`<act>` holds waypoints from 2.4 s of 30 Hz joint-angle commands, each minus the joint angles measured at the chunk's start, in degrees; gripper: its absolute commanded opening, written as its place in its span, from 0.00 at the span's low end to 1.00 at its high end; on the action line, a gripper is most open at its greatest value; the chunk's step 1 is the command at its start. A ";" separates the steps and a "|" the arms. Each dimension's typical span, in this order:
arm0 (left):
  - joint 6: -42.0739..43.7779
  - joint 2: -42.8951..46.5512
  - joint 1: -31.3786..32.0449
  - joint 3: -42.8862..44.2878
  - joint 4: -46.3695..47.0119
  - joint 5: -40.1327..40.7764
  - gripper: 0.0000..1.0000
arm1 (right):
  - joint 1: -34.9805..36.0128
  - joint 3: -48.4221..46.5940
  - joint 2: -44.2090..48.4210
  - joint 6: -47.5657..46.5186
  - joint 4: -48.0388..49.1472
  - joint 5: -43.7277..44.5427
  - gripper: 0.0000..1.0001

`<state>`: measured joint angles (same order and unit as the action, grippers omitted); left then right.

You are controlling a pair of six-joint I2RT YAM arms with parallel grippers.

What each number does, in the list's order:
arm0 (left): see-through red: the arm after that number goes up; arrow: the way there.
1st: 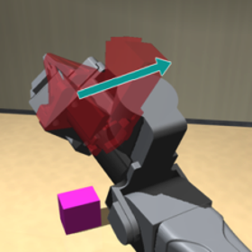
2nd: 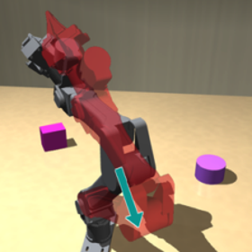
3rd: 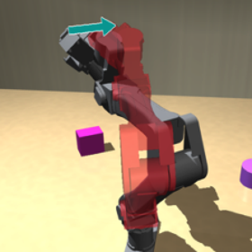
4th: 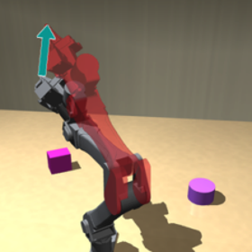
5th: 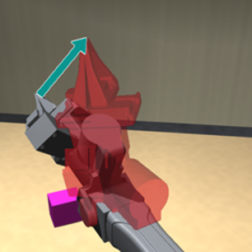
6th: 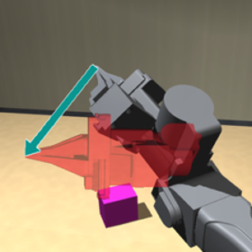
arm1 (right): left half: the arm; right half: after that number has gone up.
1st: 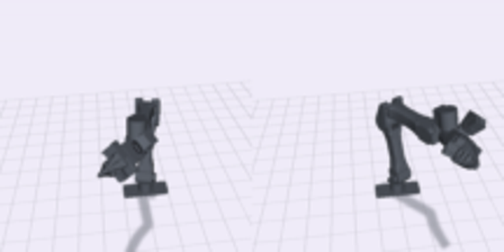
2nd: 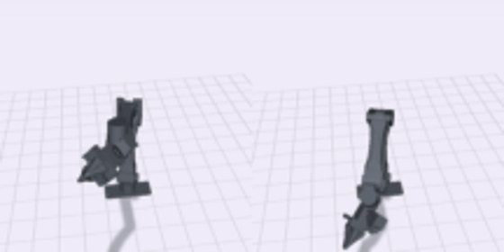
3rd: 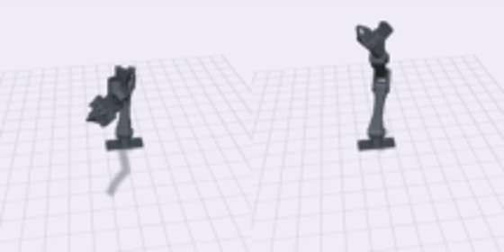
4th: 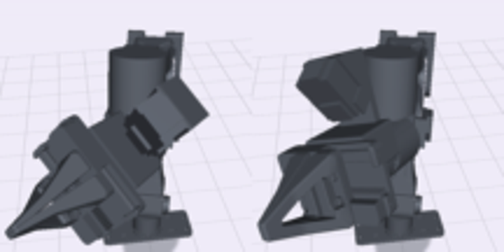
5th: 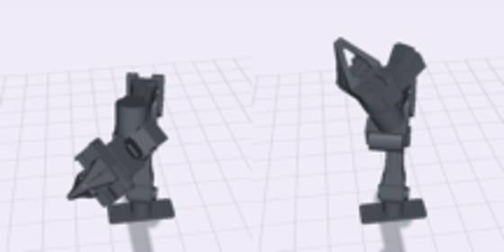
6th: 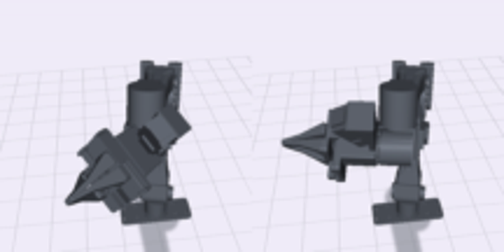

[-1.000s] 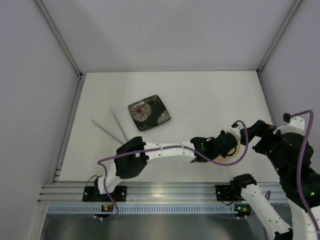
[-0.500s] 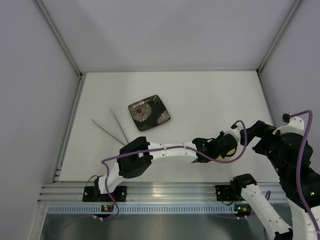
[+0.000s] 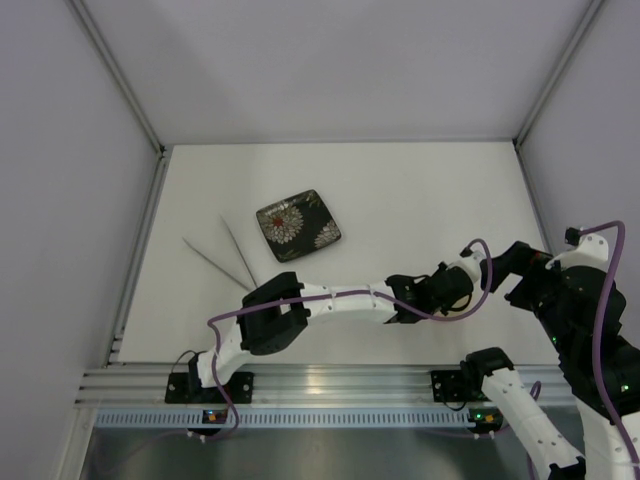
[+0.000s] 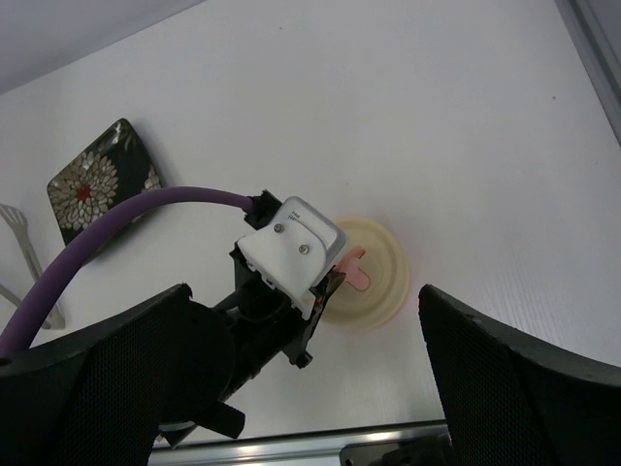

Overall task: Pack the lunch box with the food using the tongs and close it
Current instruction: Close the box lid on the packing box.

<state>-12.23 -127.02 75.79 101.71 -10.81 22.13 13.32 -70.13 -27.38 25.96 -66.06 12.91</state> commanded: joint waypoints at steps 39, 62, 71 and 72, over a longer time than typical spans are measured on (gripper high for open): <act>9.24 -12.72 -0.03 12.19 -19.16 0.46 0.09 | -0.84 0.69 0.22 -0.12 0.85 -1.74 1.00; 11.35 -16.59 -0.11 14.66 -25.05 1.34 0.32 | -0.84 1.49 -0.05 0.24 1.20 -2.36 1.00; 10.56 -13.88 -0.12 12.29 -21.46 1.25 0.49 | -0.84 1.31 -0.13 0.24 1.11 -2.19 1.00; 10.56 -13.35 -0.12 12.02 -20.93 1.16 0.50 | -0.84 1.22 -0.05 0.24 1.11 -2.18 1.00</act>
<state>-2.83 -136.79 75.61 118.19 -22.00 26.72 13.21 -68.99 -27.11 26.76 -65.84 13.76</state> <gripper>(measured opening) 0.487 0.993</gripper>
